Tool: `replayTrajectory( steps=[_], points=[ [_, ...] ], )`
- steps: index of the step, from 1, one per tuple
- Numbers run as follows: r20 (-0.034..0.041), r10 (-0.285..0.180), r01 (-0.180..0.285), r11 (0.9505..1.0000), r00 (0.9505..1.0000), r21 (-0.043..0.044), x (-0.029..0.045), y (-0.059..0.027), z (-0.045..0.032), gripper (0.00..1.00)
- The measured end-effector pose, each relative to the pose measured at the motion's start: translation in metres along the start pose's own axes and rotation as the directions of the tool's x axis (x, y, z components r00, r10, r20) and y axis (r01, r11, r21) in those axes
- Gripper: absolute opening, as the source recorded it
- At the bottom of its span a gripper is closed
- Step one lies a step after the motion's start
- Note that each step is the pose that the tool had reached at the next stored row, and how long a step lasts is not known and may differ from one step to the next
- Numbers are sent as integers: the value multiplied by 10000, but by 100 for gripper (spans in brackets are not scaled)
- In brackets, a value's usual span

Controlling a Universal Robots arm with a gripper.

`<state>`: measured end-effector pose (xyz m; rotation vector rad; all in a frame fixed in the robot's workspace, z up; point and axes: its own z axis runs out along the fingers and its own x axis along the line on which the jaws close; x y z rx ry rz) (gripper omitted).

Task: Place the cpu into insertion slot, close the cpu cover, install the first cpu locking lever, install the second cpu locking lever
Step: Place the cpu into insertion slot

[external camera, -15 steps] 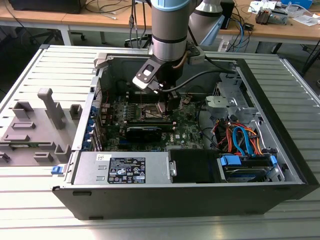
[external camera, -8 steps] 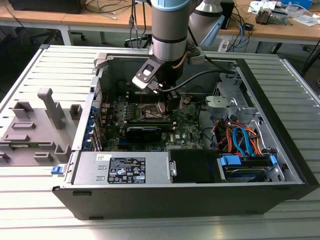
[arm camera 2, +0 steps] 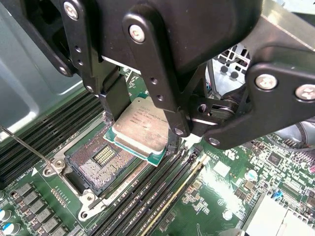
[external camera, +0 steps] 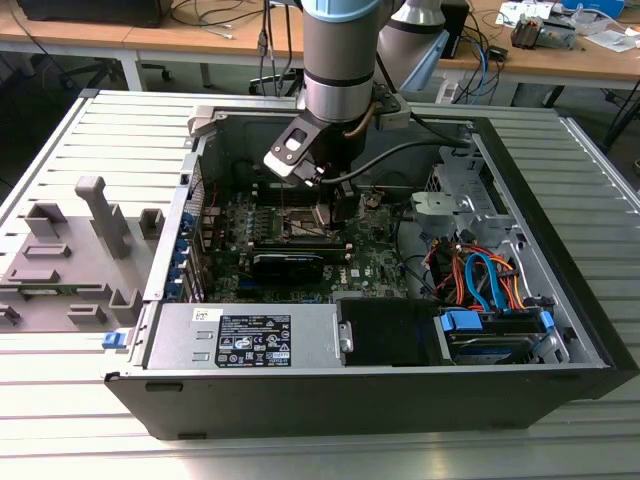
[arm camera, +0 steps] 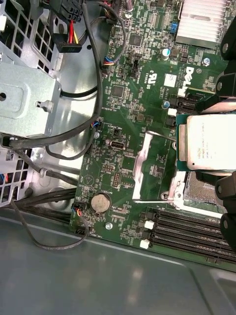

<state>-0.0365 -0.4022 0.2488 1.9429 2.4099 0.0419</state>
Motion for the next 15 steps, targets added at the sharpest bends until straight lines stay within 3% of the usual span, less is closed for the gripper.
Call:
replayTrajectory(
  steps=[5, 8, 15],
  points=[
    [5, 101, -101, 9999, 9999, 2, 0, 0, 0, 55],
    [28, 565, -565, 9984, 9984, 10, 0, 0, 1, 55],
    [33, 657, -657, 9978, 9978, 11, 0, 0, 1, 55]
  ],
)
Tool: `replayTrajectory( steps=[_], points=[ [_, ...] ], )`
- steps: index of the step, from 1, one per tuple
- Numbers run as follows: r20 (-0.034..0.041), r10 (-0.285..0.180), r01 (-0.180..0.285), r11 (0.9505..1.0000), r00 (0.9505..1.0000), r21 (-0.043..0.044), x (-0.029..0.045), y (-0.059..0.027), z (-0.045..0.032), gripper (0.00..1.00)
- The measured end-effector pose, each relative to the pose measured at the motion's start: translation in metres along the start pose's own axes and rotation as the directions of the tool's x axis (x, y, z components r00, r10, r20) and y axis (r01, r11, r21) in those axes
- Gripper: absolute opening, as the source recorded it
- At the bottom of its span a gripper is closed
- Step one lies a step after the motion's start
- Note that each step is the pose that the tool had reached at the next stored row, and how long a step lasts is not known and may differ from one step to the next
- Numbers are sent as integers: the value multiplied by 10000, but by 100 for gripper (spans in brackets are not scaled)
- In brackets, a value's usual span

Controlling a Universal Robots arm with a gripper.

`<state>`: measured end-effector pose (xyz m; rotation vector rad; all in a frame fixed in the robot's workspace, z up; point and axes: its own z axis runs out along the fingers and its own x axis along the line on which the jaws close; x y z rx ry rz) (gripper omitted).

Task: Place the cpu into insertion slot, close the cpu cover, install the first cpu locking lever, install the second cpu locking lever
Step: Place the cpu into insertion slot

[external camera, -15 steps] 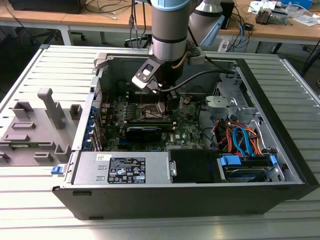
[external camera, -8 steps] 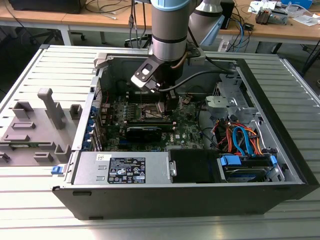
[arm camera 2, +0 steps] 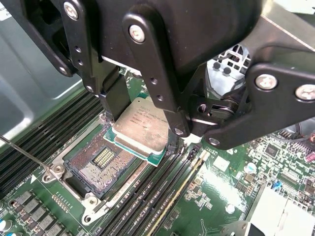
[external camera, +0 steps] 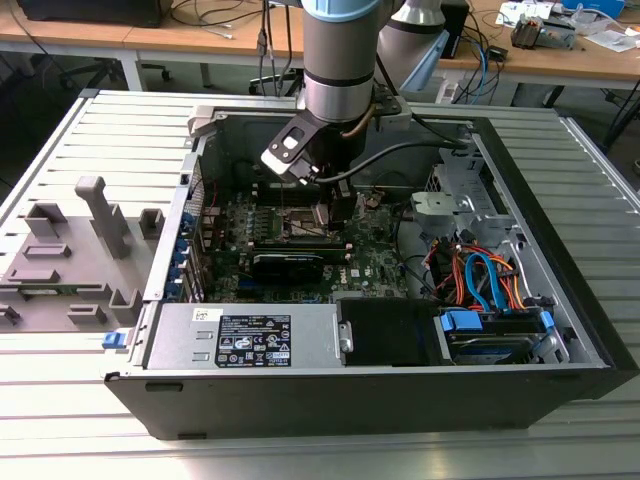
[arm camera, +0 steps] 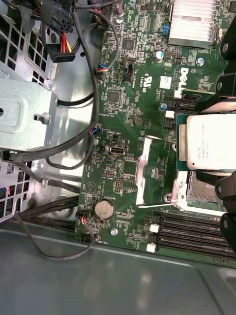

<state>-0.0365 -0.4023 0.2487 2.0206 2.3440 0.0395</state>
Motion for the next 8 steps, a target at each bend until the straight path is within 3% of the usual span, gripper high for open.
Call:
replayTrajectory(
  steps=[8],
  points=[
    [8, 167, -167, 9999, 9999, 3, 0, 0, 0, 55]
  ],
)
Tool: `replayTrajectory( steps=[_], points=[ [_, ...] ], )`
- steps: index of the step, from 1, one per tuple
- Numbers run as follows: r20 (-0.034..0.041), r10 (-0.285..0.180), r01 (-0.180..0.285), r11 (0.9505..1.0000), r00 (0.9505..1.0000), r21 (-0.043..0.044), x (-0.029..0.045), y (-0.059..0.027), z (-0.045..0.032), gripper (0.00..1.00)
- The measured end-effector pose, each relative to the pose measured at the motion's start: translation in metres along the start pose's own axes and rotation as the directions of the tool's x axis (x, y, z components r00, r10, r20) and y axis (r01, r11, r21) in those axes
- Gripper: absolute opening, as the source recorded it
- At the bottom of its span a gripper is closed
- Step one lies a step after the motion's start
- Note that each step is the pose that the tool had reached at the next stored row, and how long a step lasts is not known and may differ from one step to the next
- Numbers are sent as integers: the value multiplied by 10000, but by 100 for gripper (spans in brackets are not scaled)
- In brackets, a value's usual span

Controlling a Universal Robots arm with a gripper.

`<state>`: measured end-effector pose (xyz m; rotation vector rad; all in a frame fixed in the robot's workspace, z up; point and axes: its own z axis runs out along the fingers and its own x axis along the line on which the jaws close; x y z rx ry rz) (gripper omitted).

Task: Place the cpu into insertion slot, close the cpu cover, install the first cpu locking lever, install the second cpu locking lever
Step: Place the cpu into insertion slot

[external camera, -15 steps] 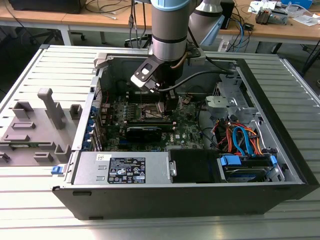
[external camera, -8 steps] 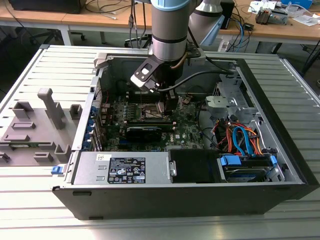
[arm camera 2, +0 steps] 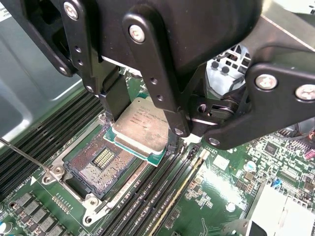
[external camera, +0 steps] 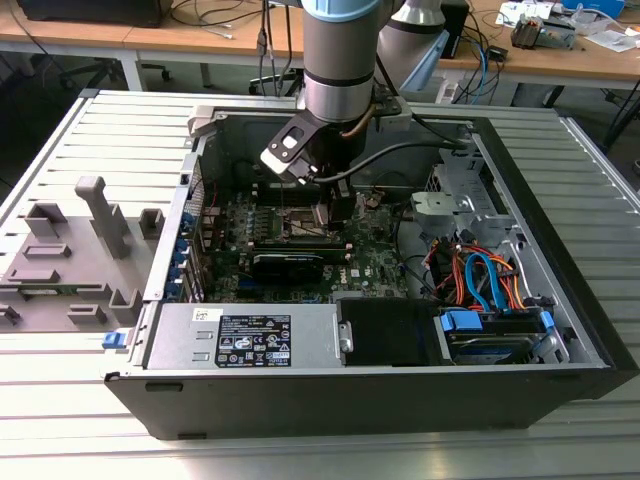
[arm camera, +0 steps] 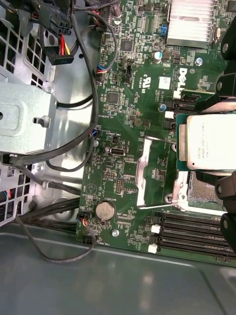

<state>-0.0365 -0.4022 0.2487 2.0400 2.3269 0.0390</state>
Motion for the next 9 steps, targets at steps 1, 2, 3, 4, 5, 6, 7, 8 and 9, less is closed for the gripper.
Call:
replayTrajectory(
  steps=[1, 2, 3, 4, 5, 6, 7, 8, 9],
  points=[
    [2, 27, -27, 10000, 10000, 1, 0, 0, 0, 55],
    [3, 58, -58, 10000, 10000, 1, 0, 0, 0, 55],
    [4, 77, -77, 10000, 10000, 1, 0, 0, 0, 55],
    [5, 94, -94, 10000, 10000, 2, 0, 0, 0, 55],
    [6, 125, -125, 9999, 9999, 3, 0, 0, 0, 55],
    [8, 153, -153, 9999, 9999, 3, 0, 0, 0, 55],
    [9, 177, -177, 9998, 9998, 3, 0, 0, 0, 55],
    [10, 193, -193, 9998, 9998, 4, 0, 0, 0, 55],
    [10, 212, -212, 9998, 9998, 4, 0, 0, 0, 55]
  ],
)
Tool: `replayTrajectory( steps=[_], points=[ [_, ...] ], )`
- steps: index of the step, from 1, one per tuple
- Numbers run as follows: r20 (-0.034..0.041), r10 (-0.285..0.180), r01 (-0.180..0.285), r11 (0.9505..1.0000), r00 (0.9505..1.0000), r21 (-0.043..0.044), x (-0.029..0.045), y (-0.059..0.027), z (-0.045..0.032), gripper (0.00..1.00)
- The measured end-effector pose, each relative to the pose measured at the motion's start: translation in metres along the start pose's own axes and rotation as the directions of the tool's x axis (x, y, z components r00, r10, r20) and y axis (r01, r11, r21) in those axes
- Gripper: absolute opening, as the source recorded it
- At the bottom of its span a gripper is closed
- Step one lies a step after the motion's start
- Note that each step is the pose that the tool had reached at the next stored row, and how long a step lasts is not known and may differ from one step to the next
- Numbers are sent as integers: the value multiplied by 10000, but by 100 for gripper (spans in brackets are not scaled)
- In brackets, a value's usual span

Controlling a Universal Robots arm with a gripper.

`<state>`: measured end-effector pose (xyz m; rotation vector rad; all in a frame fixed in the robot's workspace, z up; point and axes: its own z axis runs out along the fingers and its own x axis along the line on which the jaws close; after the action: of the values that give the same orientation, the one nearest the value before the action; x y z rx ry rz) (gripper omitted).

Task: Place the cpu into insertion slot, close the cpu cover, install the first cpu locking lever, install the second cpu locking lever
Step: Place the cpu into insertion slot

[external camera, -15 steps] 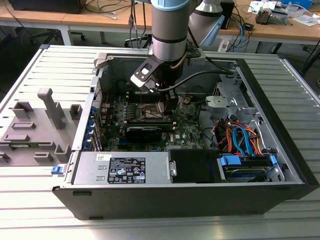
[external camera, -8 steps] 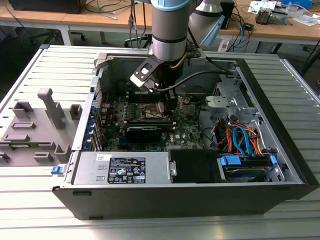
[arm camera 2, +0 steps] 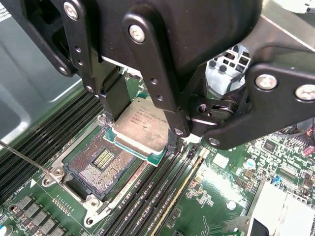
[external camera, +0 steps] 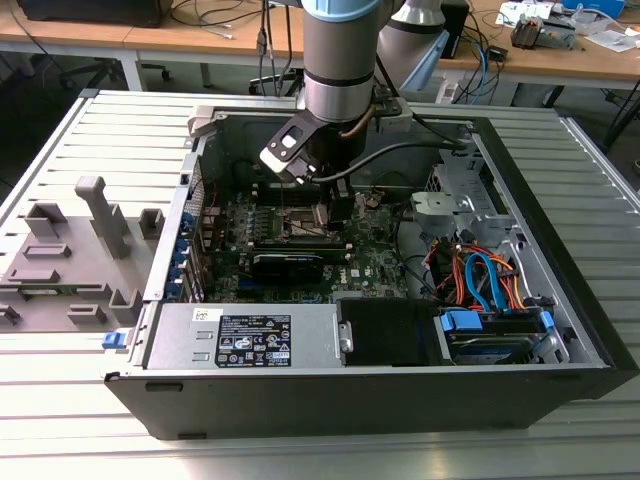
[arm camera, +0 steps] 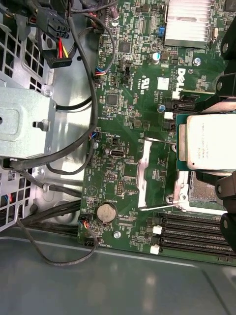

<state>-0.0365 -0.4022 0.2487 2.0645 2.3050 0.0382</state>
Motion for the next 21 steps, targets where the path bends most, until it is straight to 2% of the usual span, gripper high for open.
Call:
replayTrajectory(
  steps=[21],
  points=[
    [35, 671, -671, 9977, 9977, 11, 0, 0, 2, 55]
  ],
)
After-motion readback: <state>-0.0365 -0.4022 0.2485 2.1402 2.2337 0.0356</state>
